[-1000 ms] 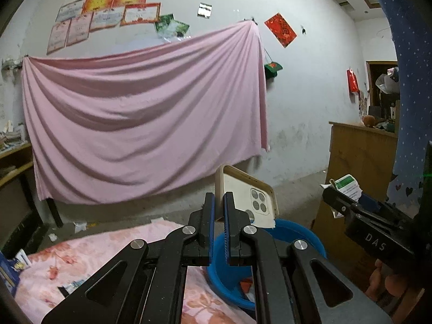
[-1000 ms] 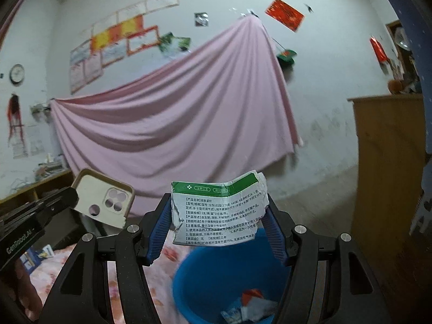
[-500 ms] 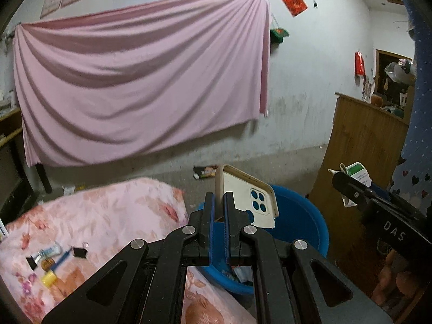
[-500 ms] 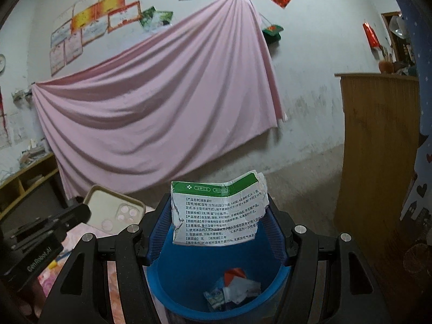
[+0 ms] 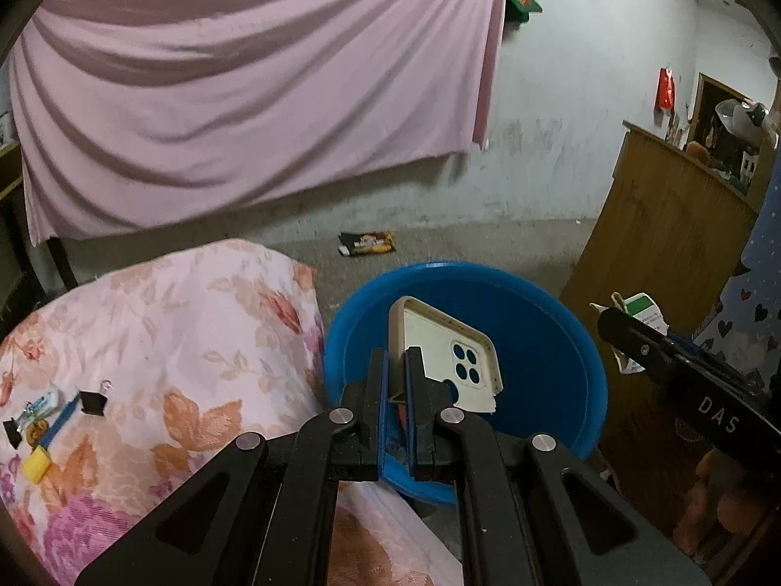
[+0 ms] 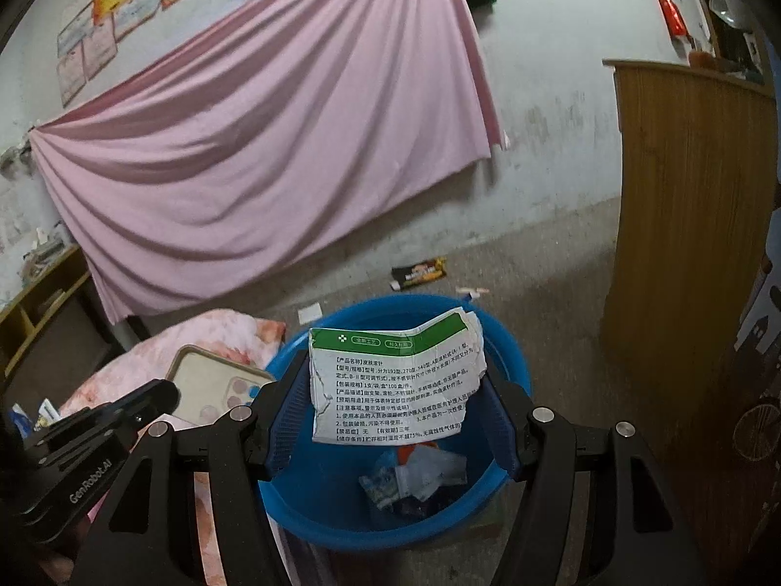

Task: Collect trash
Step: 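Open both grippers to drop the phone case and leaflet into the basin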

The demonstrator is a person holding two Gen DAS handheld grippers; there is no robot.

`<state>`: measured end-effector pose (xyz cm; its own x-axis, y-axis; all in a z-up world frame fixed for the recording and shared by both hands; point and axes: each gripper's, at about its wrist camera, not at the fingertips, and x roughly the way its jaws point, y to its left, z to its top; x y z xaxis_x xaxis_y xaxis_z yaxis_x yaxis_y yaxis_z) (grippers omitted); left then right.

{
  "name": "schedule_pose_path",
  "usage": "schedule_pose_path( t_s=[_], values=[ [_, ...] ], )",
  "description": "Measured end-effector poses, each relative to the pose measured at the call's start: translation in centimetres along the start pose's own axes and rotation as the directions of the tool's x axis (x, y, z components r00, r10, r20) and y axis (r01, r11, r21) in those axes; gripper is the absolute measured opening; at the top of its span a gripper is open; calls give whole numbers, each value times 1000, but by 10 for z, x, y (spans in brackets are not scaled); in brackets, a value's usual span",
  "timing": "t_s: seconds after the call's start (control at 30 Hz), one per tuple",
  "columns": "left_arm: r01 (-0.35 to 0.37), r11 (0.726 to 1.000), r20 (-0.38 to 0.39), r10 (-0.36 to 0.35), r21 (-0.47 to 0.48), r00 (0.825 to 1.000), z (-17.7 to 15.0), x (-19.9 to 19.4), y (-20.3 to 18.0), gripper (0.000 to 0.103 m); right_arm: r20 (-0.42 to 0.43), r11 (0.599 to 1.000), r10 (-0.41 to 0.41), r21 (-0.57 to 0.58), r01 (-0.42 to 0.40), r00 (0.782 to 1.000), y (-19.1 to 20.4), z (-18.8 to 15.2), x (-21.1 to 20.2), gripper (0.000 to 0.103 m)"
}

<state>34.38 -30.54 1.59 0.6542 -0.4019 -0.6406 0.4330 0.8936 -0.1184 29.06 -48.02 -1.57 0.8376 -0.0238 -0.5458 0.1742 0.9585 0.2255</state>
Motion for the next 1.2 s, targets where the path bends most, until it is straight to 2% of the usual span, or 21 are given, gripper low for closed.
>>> schedule_pose_path(
  t_s=[0.23,0.53,0.7,0.83,0.97,1.1,1.2],
  values=[
    [16,1000,-73,-15,1,997,-1,10,-5,4,-75,1000,3,13,-3,997,-2,-6,16,64],
    [32,999,-136,-34,-12,990,-3,19,-6,8,-116,1000,11,26,-8,993,-6,-8,25,66],
    [32,999,-135,-33,-9,990,-4,17,-4,9,-123,999,16,35,-11,992,-7,-9,27,66],
    [27,999,-131,-30,-24,991,-4,16,0,21,-130,999,15,36,-10,991,-8,-9,28,66],
    [24,998,-107,-29,-50,994,-2,11,8,23,-136,999,16,42,-11,991,-10,-10,28,67],
    [13,997,-81,-19,-71,997,1,2,15,26,-131,999,21,48,-15,991,-10,-9,28,75],
    [2,996,-53,-7,-89,999,4,-6,22,28,-121,999,28,49,-22,992,-9,-7,27,77]
  ],
)
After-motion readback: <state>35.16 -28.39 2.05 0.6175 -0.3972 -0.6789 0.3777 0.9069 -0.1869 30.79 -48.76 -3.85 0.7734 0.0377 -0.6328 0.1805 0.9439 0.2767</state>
